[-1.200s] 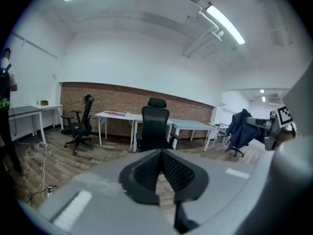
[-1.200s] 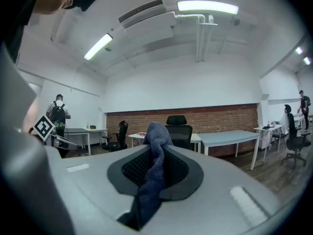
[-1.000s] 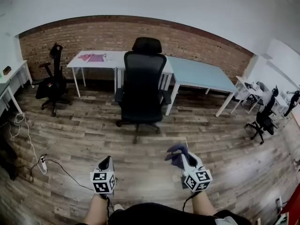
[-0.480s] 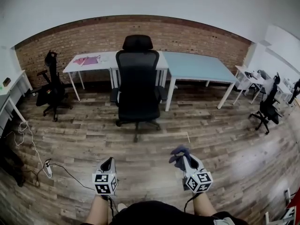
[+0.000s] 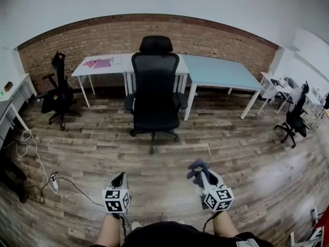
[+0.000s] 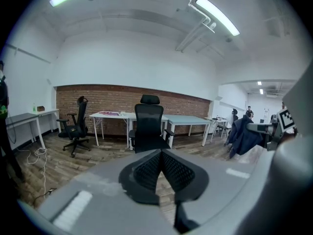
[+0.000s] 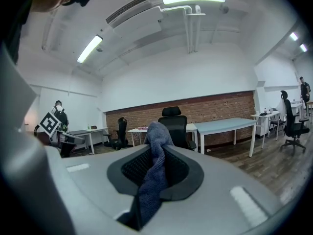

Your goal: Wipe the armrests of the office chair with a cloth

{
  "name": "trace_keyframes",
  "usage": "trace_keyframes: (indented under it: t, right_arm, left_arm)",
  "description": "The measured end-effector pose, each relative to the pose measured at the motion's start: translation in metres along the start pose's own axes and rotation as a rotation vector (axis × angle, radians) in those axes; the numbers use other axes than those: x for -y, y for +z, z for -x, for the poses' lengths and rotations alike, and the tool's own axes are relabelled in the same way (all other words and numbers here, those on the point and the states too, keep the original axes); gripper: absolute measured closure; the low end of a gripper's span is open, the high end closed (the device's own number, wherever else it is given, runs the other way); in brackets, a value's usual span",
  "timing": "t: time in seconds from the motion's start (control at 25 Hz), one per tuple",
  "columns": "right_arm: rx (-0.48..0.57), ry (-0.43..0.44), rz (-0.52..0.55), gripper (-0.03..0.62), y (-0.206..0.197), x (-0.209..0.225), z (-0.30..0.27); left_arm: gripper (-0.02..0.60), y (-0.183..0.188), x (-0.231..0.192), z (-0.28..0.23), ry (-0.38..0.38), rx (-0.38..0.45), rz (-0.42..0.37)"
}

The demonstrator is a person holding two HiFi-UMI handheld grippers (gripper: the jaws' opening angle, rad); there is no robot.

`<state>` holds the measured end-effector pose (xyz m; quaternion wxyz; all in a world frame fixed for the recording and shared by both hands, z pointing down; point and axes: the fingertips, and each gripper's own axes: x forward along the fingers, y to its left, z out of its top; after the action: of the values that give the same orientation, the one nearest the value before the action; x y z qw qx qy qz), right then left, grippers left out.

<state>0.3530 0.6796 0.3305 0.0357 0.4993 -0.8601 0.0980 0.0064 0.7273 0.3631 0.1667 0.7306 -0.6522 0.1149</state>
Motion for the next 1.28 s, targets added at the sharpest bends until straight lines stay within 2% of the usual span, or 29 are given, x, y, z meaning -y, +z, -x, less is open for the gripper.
trace_keyframes:
  t: [0.32, 0.6, 0.84, 0.96, 1.08, 1.28]
  right_arm:
    - [-0.015, -0.018, 0.025, 0.539, -0.001, -0.049, -0.012]
    - [-0.011, -0.041, 0.03, 0.539, -0.014, -0.109, -0.018]
    - [-0.044, -0.053, 0.103, 0.539, -0.028, -0.15, -0.022]
    - [-0.063, -0.062, 0.125, 0.539, -0.033, -0.148, -0.028]
    - [-0.058, -0.068, 0.094, 0.539, -0.031, -0.139, -0.044]
    - [-0.042, -0.042, 0.065, 0.539, -0.032, -0.119, -0.088]
  left_arm:
    - [0.575, -0.003, -0.041, 0.003, -0.037, -0.01, 0.014]
    - [0.575, -0.023, -0.092, 0.008, -0.061, -0.046, -0.031]
    - [0.575, -0.034, -0.119, 0.004, -0.094, -0.068, -0.036]
    - [0.575, -0.034, -0.121, -0.004, -0.101, -0.062, -0.053]
    - [0.575, -0.027, -0.125, -0.018, -0.092, -0.063, -0.08]
    - [0.575, -0.014, -0.13, -0.054, -0.078, -0.062, -0.073]
